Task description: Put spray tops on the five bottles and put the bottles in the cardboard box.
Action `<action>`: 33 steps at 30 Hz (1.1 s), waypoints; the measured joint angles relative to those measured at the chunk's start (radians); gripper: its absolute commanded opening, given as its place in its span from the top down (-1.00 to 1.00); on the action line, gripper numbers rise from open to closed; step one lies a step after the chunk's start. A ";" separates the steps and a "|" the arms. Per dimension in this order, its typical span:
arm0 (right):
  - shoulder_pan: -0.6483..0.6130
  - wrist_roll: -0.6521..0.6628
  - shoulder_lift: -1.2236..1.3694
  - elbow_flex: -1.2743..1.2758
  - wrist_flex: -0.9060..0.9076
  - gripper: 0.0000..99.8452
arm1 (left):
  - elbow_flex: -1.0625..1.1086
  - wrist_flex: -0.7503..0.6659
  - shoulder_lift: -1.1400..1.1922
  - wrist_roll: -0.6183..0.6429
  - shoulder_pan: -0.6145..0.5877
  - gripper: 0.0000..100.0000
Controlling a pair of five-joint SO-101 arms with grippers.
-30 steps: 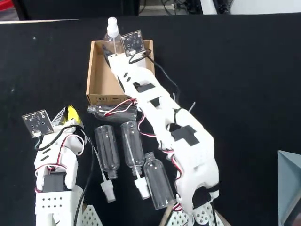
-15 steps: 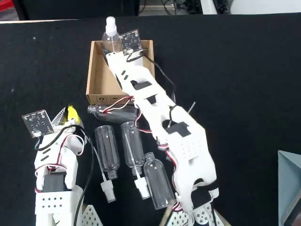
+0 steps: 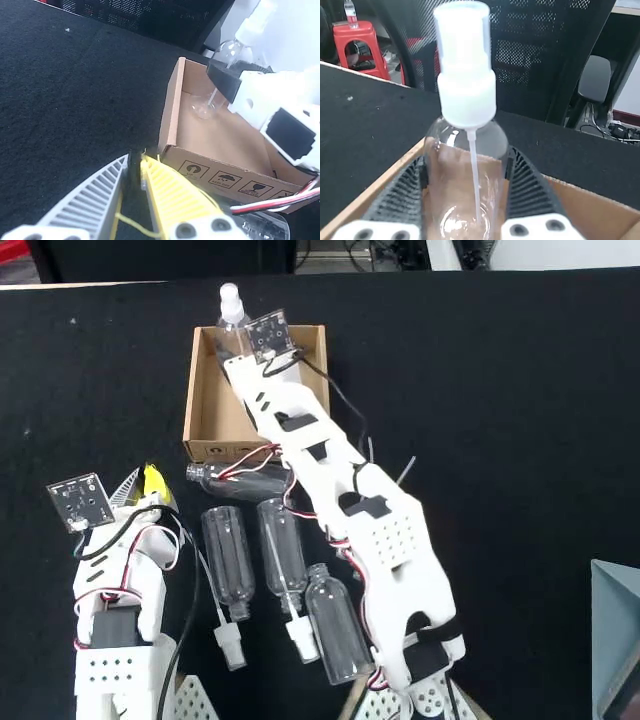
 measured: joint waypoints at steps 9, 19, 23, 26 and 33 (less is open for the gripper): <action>0.000 0.005 0.095 -0.118 0.000 0.97 | 0.000 0.000 -0.009 0.000 0.002 0.93; 0.000 0.005 0.110 -0.138 0.000 0.97 | 0.000 0.000 -0.009 0.000 0.002 0.93; 0.000 0.005 0.110 -0.138 0.000 0.97 | 0.000 0.000 -0.009 0.000 0.002 0.93; 0.000 0.005 0.110 -0.138 0.000 0.87 | 0.000 0.000 -0.008 0.000 0.002 0.93; -0.011 0.005 0.110 -0.138 0.000 0.65 | 0.000 0.000 -0.011 0.000 0.000 0.93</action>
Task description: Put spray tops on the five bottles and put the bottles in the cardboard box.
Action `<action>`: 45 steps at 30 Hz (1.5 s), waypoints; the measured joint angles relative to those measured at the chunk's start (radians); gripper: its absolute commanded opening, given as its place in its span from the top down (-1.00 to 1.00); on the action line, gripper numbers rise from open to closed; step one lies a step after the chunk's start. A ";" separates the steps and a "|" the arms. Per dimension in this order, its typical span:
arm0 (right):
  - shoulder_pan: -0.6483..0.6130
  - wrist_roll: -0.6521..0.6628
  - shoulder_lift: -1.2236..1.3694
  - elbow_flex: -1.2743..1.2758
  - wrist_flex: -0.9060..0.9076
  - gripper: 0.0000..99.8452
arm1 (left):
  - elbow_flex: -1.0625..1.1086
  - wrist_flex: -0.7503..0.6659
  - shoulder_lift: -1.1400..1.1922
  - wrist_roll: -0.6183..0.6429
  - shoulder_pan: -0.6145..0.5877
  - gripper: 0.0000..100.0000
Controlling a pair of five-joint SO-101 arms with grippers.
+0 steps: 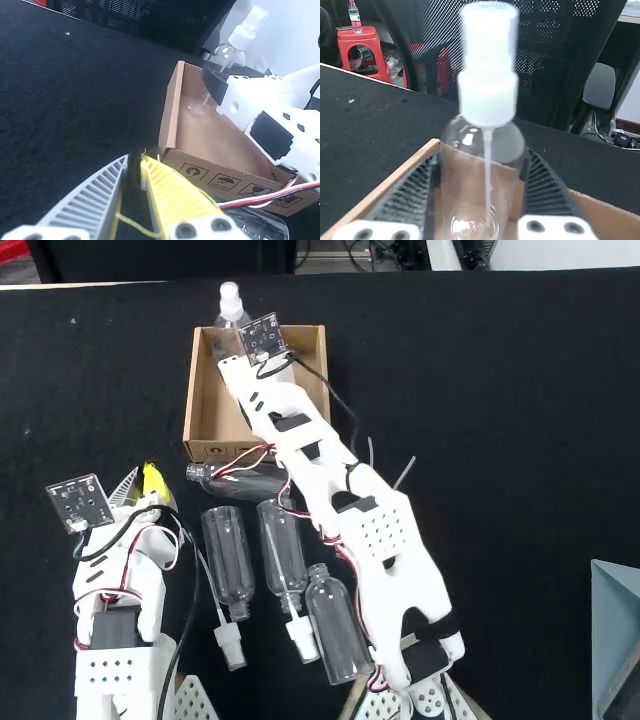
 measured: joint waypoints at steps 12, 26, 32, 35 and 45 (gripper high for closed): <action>0.000 0.000 0.000 0.000 0.000 0.64 | 0.000 0.000 0.005 0.000 0.000 0.93; 0.000 0.000 0.000 0.000 0.000 0.47 | 0.000 0.000 0.000 0.000 0.002 0.93; 0.000 0.000 -0.002 0.026 -0.002 0.47 | 0.000 0.000 0.011 0.000 0.002 0.93; 0.000 0.000 -0.002 0.037 -0.002 0.47 | 0.000 0.000 0.011 0.000 0.002 0.93; -0.017 0.006 -0.002 0.071 -0.002 0.47 | 0.000 0.000 0.011 0.000 0.002 0.93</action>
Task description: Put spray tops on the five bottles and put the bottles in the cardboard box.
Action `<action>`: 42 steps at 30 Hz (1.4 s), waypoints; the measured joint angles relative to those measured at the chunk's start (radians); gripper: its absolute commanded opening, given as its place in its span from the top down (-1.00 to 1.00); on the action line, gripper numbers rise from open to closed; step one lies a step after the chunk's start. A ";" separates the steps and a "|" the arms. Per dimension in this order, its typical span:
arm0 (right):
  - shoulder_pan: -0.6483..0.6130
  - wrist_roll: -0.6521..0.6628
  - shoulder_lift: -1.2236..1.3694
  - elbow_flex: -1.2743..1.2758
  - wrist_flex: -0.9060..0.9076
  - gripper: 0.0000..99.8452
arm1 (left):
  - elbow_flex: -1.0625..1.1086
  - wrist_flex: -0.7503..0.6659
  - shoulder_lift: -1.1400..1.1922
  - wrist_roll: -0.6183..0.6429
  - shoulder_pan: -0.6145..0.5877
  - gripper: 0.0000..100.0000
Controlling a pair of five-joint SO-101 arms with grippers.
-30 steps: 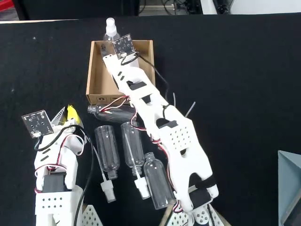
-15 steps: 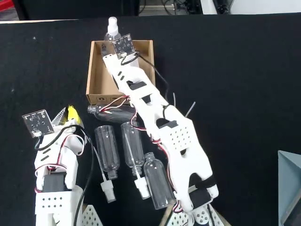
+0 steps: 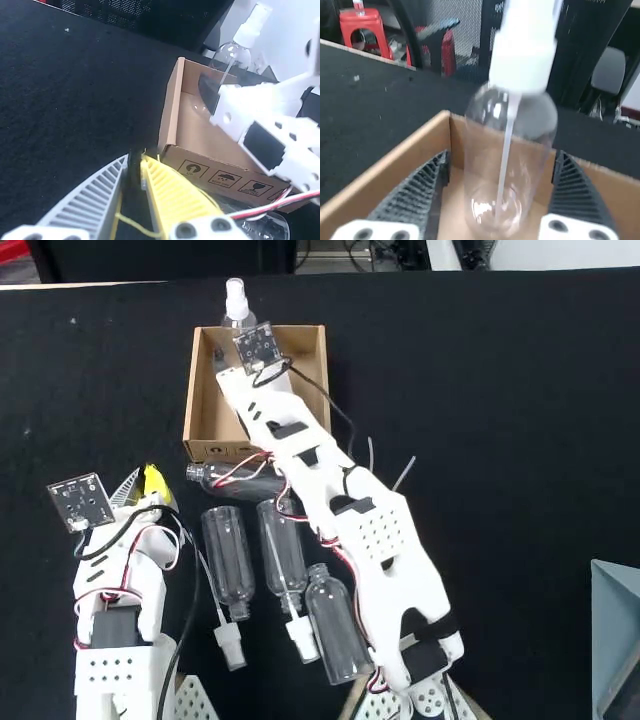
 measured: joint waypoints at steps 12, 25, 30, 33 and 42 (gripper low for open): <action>0.000 0.000 -0.140 0.120 0.037 0.47 | 0.000 0.000 0.000 0.000 0.000 0.93; -0.072 0.000 -0.140 0.121 0.084 0.47 | 0.000 0.000 0.000 0.000 0.000 0.93; -0.074 0.000 -0.140 0.121 0.084 0.47 | 0.000 0.000 0.000 0.000 0.000 0.93; -0.074 0.000 -0.140 0.121 0.087 0.47 | 0.000 0.000 0.000 0.000 0.000 0.93; -0.074 0.000 -0.140 0.137 0.091 0.47 | 0.000 0.000 0.000 0.000 0.000 0.93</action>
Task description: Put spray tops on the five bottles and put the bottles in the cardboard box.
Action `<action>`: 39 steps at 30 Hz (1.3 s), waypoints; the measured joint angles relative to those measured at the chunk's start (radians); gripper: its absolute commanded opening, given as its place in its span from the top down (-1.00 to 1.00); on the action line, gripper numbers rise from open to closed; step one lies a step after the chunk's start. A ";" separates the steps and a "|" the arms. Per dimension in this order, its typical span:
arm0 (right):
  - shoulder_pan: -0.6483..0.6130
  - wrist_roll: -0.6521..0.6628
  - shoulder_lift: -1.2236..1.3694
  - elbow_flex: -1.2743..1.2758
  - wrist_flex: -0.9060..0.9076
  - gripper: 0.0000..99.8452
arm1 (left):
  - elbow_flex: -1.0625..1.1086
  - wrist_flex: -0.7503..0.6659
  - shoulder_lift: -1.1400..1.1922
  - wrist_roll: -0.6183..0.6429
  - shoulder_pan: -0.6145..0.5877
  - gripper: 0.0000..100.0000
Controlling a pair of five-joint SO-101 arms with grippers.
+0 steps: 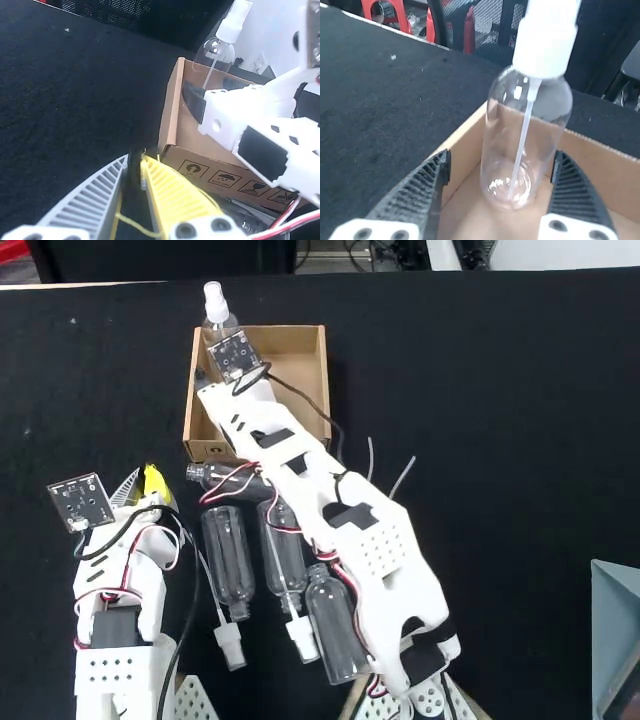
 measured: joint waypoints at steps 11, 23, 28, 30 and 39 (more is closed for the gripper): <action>0.000 0.000 -0.126 0.098 0.075 0.47 | 0.000 0.000 0.000 0.000 0.000 0.93; 0.000 0.000 -0.278 0.265 0.084 0.47 | 0.000 0.000 0.000 0.000 0.000 0.93; 0.000 0.000 -0.365 0.344 0.084 0.47 | 0.000 0.000 0.000 0.000 0.000 0.93; 0.000 0.000 -0.407 0.377 0.084 0.47 | 0.000 0.000 0.000 0.000 0.000 0.93; 0.000 0.000 -0.525 0.494 0.084 0.47 | 0.000 0.000 0.000 0.000 0.000 0.93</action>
